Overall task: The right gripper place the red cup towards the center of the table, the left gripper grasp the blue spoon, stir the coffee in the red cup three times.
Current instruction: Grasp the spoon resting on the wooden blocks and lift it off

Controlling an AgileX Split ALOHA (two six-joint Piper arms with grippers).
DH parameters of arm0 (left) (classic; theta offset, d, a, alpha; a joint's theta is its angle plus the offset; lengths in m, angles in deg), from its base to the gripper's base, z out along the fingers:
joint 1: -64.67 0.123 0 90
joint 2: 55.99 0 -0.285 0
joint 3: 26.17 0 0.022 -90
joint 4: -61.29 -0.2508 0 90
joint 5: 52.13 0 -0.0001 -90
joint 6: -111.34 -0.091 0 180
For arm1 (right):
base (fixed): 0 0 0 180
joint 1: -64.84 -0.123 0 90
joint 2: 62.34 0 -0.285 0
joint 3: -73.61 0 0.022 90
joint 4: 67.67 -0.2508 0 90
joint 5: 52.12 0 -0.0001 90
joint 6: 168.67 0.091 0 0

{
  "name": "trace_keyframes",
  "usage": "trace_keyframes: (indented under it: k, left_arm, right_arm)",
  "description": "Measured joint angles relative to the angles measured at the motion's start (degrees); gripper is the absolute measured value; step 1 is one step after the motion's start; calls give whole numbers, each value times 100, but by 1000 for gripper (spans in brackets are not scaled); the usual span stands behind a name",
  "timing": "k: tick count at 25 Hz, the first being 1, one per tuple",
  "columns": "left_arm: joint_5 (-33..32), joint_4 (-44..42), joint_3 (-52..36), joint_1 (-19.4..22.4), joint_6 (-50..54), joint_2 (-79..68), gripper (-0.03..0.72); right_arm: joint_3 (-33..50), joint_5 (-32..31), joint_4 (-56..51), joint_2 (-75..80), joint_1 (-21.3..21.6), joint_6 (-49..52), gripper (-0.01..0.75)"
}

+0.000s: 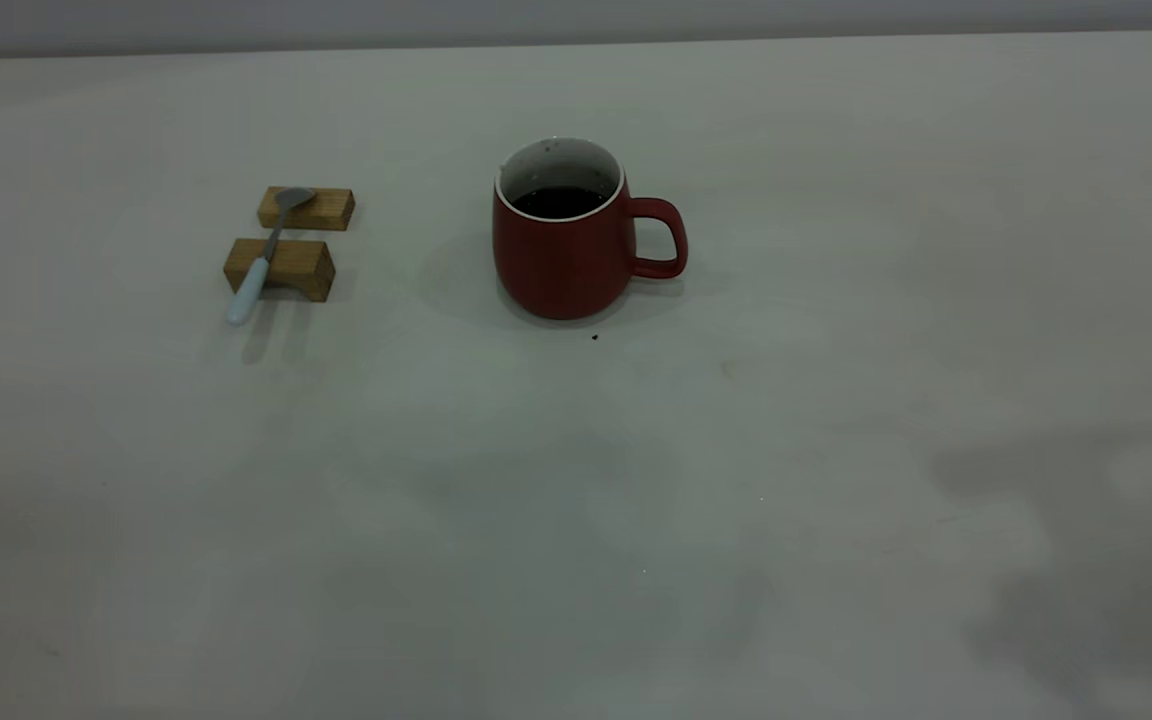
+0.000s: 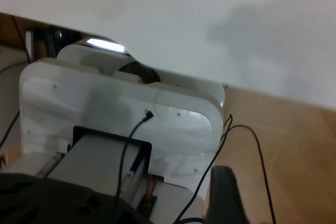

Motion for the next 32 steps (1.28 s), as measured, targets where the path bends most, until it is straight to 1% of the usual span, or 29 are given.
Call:
trace_keyframes:
  k: [3, 5, 10, 15, 22, 26, 32]
  left_arm:
    - [0, 0, 0, 0, 0, 0, 320]
    - [0, 0, 0, 0, -6, 0, 320]
    - [0, 0, 0, 0, -6, 0, 320]
    - [0, 0, 0, 0, -6, 0, 320]
    - [0, 0, 0, 0, -6, 0, 320]
    - [0, 0, 0, 0, -6, 0, 320]
    - [0, 0, 0, 0, -6, 0, 320]
  right_arm:
    - [812, 43, 114, -1024, 546, 16, 570]
    - [1255, 50, 243, -1654, 779, 16, 570]
    - [1962, 220, 321, -3171, 879, 171, 570]
    - [2010, 274, 339, -4460, 879, 198, 570]
    - [2017, 239, 432, -5855, 879, 262, 570]
    - [2017, 210, 643, -6543, 888, 583, 570]
    - [2017, 169, 862, -7116, 888, 931, 570]
